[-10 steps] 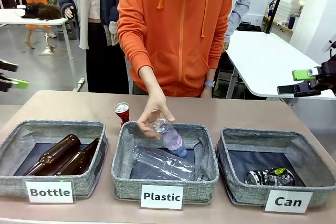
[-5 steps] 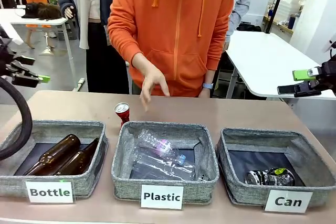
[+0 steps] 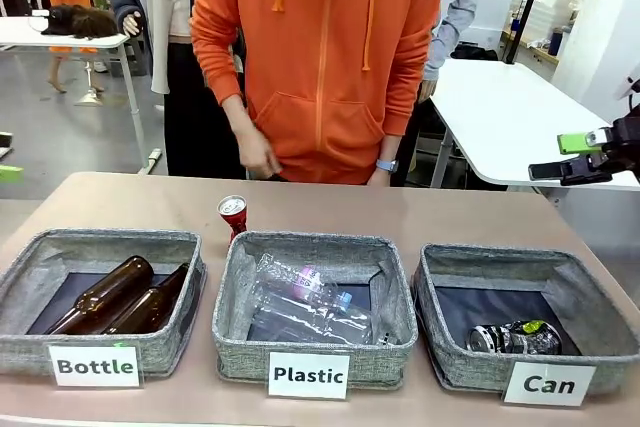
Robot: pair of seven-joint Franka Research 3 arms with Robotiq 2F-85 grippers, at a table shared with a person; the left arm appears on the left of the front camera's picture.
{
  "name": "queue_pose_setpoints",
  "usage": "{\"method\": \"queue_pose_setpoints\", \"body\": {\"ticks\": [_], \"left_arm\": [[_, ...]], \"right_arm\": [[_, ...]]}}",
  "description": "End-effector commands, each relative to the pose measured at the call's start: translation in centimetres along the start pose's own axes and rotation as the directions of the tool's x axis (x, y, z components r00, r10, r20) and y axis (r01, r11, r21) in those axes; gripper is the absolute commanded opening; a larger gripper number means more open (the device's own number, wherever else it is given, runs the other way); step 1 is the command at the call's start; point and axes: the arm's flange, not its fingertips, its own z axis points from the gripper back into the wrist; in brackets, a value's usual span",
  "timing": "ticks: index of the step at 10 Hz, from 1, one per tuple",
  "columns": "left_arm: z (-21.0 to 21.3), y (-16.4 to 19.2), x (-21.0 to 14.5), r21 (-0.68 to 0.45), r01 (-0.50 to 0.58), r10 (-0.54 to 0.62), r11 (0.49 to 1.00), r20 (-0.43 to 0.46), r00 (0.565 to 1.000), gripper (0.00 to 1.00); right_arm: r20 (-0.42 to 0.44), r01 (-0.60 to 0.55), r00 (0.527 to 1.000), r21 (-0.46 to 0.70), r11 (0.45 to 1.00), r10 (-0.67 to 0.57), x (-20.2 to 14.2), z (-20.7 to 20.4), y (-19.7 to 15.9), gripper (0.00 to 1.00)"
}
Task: Sort the can waste into the basket.
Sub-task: Pick up the can waste from the table and place it in the right Fabric basket.
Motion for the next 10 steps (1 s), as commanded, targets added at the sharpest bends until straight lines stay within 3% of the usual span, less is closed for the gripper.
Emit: {"method": "queue_pose_setpoints", "body": {"ticks": [1,3,5,7,8,10], "left_arm": [[4.2,-0.5,0.6,-0.101,0.019,-0.011,0.995,0.085,0.996,1.0],[4.6,-1.5,0.7,-0.126,0.047,-0.034,0.991,0.107,0.994,1.0],[2.3,-1.5,1.5,-0.203,0.069,-0.052,0.977,0.088,0.995,1.0],[-3.0,-2.1,2.8,-0.374,0.112,-0.094,0.921,0.068,0.993,1.0],[-5.7,-2.4,3.1,-0.389,0.105,-0.103,0.915,0.025,0.994,1.0],[-12.5,-3.4,3.9,-0.517,0.123,-0.147,0.847,-0.005,0.989,1.0]], "right_arm": [[-0.01,-0.022,1.0,0.004,1.0,0.022,0.0,0.2,0.1,1.0],[-0.01,-0.022,1.0,0.004,1.0,0.022,0.0,0.2,0.1,1.0],[-0.01,-0.022,1.0,0.004,1.0,0.022,0.0,0.2,0.1,1.0],[-0.01,-0.022,1.0,0.004,1.0,0.022,0.0,0.2,0.1,1.0],[-0.01,-0.022,1.0,0.004,1.0,0.022,0.0,0.2,0.1,1.0],[-0.01,-0.022,1.0,0.004,1.0,0.022,0.0,0.2,0.1,1.0]]}}
